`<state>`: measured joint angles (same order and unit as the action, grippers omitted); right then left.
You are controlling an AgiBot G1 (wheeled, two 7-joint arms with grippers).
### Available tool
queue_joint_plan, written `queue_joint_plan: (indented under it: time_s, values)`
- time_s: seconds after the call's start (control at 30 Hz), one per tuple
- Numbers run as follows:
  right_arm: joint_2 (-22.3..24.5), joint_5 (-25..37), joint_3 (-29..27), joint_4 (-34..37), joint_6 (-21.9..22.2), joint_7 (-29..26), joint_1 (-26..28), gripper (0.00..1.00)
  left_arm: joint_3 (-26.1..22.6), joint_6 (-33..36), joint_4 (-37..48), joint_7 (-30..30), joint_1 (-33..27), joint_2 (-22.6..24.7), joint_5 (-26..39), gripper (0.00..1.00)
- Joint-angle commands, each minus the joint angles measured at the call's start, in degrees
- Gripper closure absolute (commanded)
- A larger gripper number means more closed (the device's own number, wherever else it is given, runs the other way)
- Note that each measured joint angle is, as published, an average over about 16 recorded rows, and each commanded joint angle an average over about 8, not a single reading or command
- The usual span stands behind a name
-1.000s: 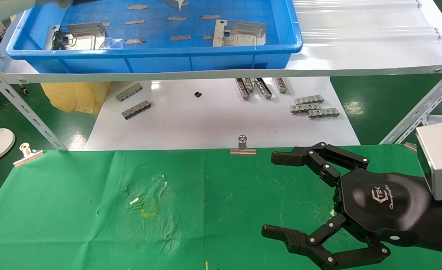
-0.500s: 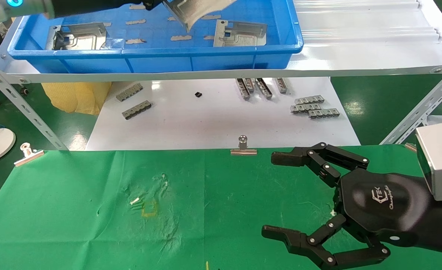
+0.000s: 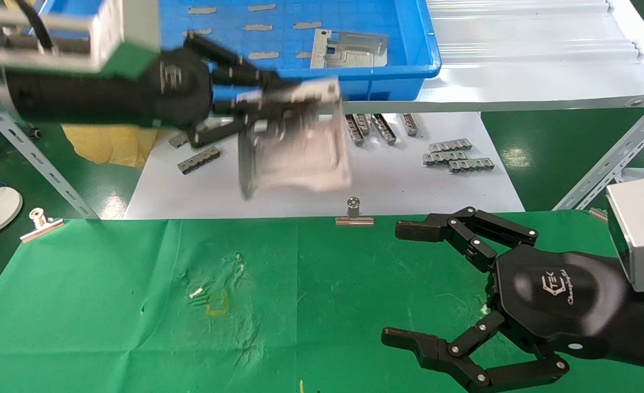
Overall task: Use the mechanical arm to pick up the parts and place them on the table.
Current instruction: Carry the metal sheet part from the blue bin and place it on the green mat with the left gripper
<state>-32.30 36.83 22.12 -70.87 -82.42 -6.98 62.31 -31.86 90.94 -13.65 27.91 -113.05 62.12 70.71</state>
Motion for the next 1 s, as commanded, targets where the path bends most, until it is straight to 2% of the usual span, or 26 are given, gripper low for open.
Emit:
queue_joint_plan:
  time_s: [0.03,0.2,0.33,0.53,0.8,0.83,1.0]
  values:
    - [0.00,0.00,0.00,0.00,0.00,0.00,0.00,0.00,-1.20,1.24,-2.64,1.13,1.34,-0.95,0.10,1.00]
    - [0.00,0.00,0.00,0.00,0.00,0.00,0.00,0.00,-6.33,0.91,-8.66,0.19,4.64,-4.48,-1.49,1.00]
    - [0.00,0.00,0.00,0.00,0.00,0.00,0.00,0.00,-10.35,0.46,-9.28,-0.64,6.49,-5.77,-1.64,1.00]
    - [0.00,0.00,0.00,0.00,0.00,0.00,0.00,0.00,-14.85,-0.75,-4.43,0.78,9.49,-4.98,0.42,1.00]
    - [0.00,0.00,0.00,0.00,0.00,0.00,0.00,0.00,-17.38,-3.98,3.21,6.79,12.20,-2.81,3.48,1.00]
    - [0.00,0.00,0.00,0.00,0.00,0.00,0.00,0.00,-17.53,-4.68,4.02,7.52,12.47,-2.51,3.73,0.96]
    - [0.00,0.00,0.00,0.00,0.00,0.00,0.00,0.00,-17.64,-8.46,7.24,10.88,13.64,-1.35,4.13,0.34]
